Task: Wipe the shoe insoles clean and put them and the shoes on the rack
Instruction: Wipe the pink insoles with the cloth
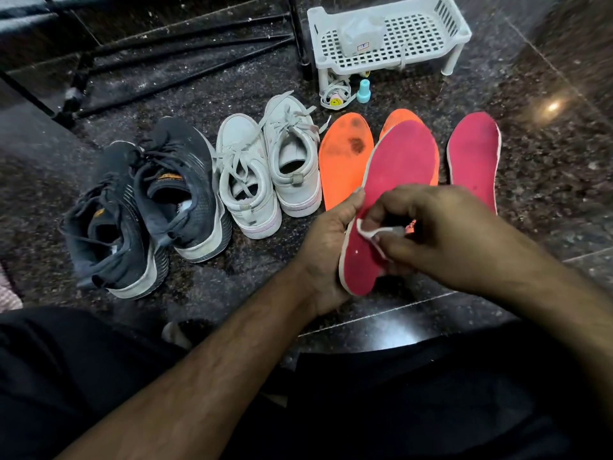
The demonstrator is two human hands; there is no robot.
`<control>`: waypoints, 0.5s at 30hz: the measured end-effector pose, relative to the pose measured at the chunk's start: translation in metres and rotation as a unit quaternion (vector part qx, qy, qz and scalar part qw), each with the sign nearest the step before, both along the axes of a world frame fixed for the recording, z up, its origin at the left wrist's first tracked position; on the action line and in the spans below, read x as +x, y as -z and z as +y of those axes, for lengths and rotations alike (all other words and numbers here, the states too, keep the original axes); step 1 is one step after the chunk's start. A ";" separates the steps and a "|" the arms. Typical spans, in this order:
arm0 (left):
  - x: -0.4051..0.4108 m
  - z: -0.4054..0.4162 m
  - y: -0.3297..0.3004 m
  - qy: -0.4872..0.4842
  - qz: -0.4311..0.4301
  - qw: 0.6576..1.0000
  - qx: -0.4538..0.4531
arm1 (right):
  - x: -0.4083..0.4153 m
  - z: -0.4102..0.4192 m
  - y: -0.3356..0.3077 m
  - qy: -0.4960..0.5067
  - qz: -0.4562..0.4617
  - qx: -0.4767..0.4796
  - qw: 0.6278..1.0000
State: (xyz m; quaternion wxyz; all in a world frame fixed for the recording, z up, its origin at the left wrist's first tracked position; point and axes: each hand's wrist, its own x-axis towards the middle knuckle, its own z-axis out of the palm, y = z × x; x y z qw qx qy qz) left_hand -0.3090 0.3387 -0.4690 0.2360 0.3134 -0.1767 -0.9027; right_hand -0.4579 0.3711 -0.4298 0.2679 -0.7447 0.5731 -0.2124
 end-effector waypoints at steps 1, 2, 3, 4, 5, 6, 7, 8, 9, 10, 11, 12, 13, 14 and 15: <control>0.001 -0.001 0.000 0.008 0.004 1.000 0.000 | 0.000 0.000 0.000 -0.011 0.008 -0.001 1.000; 0.001 -0.001 0.000 0.017 0.008 1.000 -0.008 | -0.004 -0.001 0.001 -0.003 0.020 -0.013 1.000; 0.001 0.000 -0.001 0.025 0.007 0.999 -0.020 | -0.009 -0.004 0.002 0.020 0.034 -0.033 0.999; 0.001 0.001 -0.003 0.031 0.003 0.999 -0.033 | -0.016 -0.008 0.002 0.055 0.050 -0.055 0.996; 0.000 0.002 -0.004 0.036 0.004 0.999 -0.039 | -0.022 -0.012 0.002 0.092 0.066 -0.076 0.991; 0.000 0.003 -0.005 0.039 0.007 0.998 -0.043 | -0.026 -0.014 0.002 0.122 0.078 -0.089 0.985; 0.000 0.004 -0.007 0.041 0.009 0.998 -0.043 | -0.027 -0.015 0.002 0.141 0.089 -0.094 0.982; 0.000 0.005 -0.006 0.038 0.009 0.998 -0.040 | -0.025 -0.014 0.003 0.142 0.095 -0.094 0.981; 0.000 0.004 -0.006 0.036 0.010 0.999 -0.034 | -0.020 -0.012 0.003 0.124 0.093 -0.086 0.984; 0.001 0.004 -0.004 0.033 0.009 0.999 -0.026 | -0.013 -0.008 0.003 0.088 0.081 -0.069 0.990; 0.002 0.003 -0.003 0.030 0.007 0.999 -0.018 | -0.006 -0.003 0.002 0.042 0.063 -0.047 0.996; 0.002 0.002 -0.001 0.028 0.005 1.000 -0.011 | -0.002 0.000 0.001 0.002 0.048 -0.026 0.999; 0.002 0.002 -0.001 0.029 0.007 1.000 -0.008 | -0.001 0.001 0.000 -0.020 0.038 -0.014 0.999; 0.002 0.002 -0.002 0.031 0.011 0.999 -0.011 | -0.004 -0.001 -0.001 -0.017 0.037 -0.013 0.999; 0.002 0.002 -0.003 0.033 0.013 0.999 -0.017 | -0.010 -0.004 0.000 0.008 0.041 -0.022 0.999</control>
